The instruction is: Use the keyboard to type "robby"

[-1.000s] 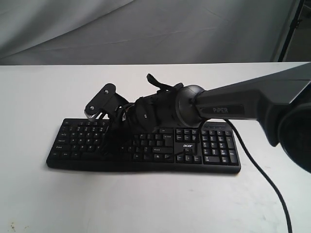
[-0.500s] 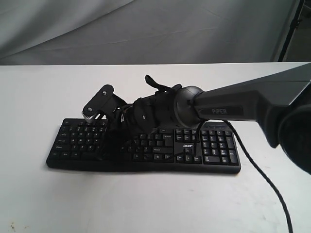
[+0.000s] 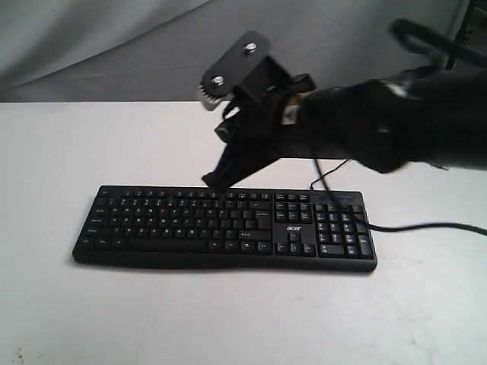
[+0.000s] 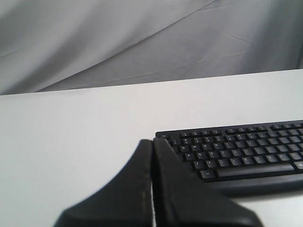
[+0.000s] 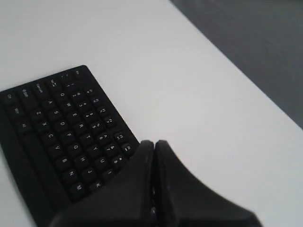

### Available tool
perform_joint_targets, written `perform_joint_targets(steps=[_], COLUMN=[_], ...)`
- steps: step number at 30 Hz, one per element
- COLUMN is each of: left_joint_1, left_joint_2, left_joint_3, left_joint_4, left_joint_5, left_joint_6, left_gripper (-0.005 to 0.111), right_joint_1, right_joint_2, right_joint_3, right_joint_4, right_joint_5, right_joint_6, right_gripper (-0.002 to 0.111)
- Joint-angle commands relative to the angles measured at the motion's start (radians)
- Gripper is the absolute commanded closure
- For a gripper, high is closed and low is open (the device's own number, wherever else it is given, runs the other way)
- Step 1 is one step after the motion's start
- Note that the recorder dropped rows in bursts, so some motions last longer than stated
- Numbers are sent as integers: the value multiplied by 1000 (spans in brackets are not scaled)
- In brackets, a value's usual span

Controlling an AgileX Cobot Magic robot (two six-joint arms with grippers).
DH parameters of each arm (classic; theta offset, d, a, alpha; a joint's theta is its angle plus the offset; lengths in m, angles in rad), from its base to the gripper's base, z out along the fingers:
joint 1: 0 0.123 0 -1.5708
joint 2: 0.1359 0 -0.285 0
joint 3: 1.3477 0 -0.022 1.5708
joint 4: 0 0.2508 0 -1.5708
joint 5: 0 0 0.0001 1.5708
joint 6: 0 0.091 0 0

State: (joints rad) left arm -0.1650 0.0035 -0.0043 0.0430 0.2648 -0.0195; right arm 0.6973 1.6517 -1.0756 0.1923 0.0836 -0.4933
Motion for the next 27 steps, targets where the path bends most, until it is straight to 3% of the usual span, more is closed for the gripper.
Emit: perform_joint_targets(steps=[1, 7, 21, 27], left_joint_1=[-6, -6, -6, -6], left_joint_2=[-3, -3, -3, -3], left_joint_3=[4, 4, 4, 4], left_joint_4=[5, 5, 5, 5], left_joint_5=[-7, -7, -7, -7], left_joint_6=[-3, -3, -3, -3], left_gripper=[107, 107, 107, 107], right_joint_1=[-24, -50, -55, -280], right_joint_2=[-252, -434, -564, -929], right_joint_3=[234, 432, 463, 691], right_joint_4=[5, 117, 139, 139], right_joint_5=[-31, -123, -168, -156], right_joint_6=[81, 124, 124, 122], right_gripper=[108, 108, 108, 108])
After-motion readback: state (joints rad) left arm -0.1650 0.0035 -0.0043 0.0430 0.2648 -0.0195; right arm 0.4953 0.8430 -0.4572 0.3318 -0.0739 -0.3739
